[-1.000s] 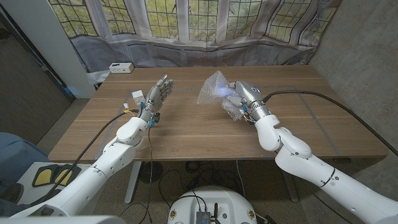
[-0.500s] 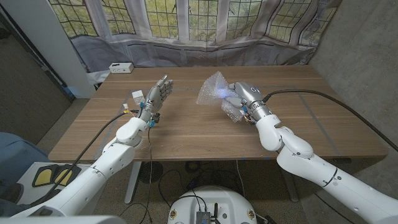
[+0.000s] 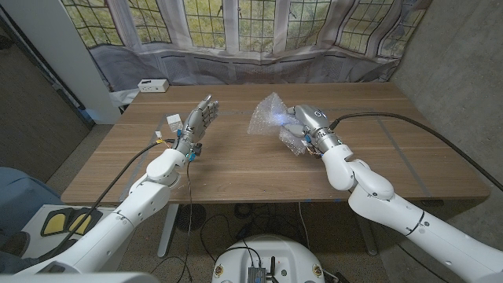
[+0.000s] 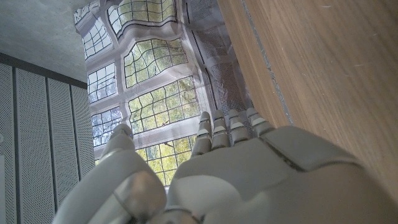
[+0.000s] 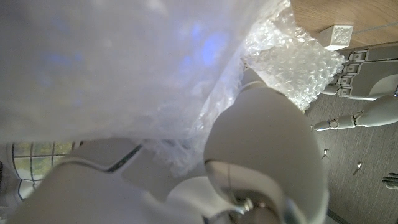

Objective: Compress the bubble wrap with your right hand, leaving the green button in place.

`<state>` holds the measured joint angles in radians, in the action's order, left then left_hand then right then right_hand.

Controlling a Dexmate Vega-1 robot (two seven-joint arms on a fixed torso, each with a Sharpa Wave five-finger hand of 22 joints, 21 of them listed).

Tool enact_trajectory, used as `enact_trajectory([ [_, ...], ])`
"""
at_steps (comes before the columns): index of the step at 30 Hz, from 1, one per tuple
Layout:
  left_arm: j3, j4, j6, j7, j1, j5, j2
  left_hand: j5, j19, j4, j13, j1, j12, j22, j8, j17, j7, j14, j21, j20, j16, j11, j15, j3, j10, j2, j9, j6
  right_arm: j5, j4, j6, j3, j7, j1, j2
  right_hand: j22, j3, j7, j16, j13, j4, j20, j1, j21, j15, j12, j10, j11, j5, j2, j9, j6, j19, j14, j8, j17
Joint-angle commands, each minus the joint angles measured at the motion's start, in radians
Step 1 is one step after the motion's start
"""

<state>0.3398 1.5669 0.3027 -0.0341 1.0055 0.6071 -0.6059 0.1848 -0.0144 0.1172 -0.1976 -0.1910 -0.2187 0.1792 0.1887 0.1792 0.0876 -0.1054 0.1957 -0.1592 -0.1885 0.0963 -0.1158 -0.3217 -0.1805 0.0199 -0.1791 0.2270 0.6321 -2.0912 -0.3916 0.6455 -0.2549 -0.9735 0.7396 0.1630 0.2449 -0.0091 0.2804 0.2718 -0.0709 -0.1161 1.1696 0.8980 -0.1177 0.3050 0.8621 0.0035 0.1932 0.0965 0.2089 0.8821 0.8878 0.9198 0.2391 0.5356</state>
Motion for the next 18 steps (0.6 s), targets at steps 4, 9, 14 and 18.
enact_trajectory([
  [4,0.003,-0.008,0.005,0.010,-0.004,0.001,0.003,-0.003,-0.002,0.004,-0.003,-0.003,0.000,0.002,0.004,0.002,-0.001,-0.006,0.003,-0.006,-0.002,0.002,-0.003,-0.002,-0.005,0.011,-0.003,0.005,0.028,0.019,-0.027,0.024,0.062,0.031,-0.009,0.003,0.006,0.001,0.001,0.002,-0.009,-0.054,-0.005,-0.004,-0.002,-0.005,0.009,-0.003,0.003,0.004,0.000,0.013,-0.001,0.007,-0.001,0.000],
  [9,0.004,-0.009,0.005,0.011,-0.006,0.001,0.004,-0.003,-0.002,0.004,-0.004,-0.003,0.000,0.002,0.004,0.002,-0.001,-0.008,0.003,-0.006,-0.003,0.002,-0.002,-0.002,-0.005,0.010,-0.003,0.005,0.030,0.026,-0.030,0.033,0.083,0.048,-0.013,0.003,0.008,0.001,0.001,0.002,-0.012,-0.054,-0.004,-0.005,-0.002,-0.006,0.007,-0.004,0.004,0.006,-0.001,0.011,-0.001,0.005,-0.003,0.001],
  [14,0.004,-0.012,0.008,0.014,-0.008,0.001,0.005,-0.003,-0.002,0.005,-0.004,-0.003,0.000,0.002,0.004,0.002,-0.001,-0.007,0.003,-0.007,-0.002,0.003,-0.003,-0.002,-0.006,0.010,-0.003,0.006,0.050,0.033,-0.048,0.055,0.122,0.071,-0.015,0.003,0.008,0.002,0.001,0.001,-0.014,-0.054,-0.005,-0.006,-0.001,-0.008,0.007,-0.003,0.005,0.006,-0.001,0.010,0.001,0.005,-0.005,0.001],
  [18,0.004,-0.015,0.011,0.015,-0.010,0.003,0.009,-0.003,-0.002,0.005,-0.004,-0.003,0.000,0.002,0.004,0.002,-0.001,-0.008,0.003,-0.008,-0.003,0.001,-0.003,-0.002,-0.007,0.010,-0.003,0.007,0.063,0.045,-0.059,0.069,0.155,0.094,-0.017,0.003,0.008,0.003,0.001,0.001,-0.014,-0.054,-0.008,-0.007,-0.002,-0.010,0.005,-0.003,0.005,0.007,-0.001,0.008,0.001,0.003,-0.007,0.001],
])
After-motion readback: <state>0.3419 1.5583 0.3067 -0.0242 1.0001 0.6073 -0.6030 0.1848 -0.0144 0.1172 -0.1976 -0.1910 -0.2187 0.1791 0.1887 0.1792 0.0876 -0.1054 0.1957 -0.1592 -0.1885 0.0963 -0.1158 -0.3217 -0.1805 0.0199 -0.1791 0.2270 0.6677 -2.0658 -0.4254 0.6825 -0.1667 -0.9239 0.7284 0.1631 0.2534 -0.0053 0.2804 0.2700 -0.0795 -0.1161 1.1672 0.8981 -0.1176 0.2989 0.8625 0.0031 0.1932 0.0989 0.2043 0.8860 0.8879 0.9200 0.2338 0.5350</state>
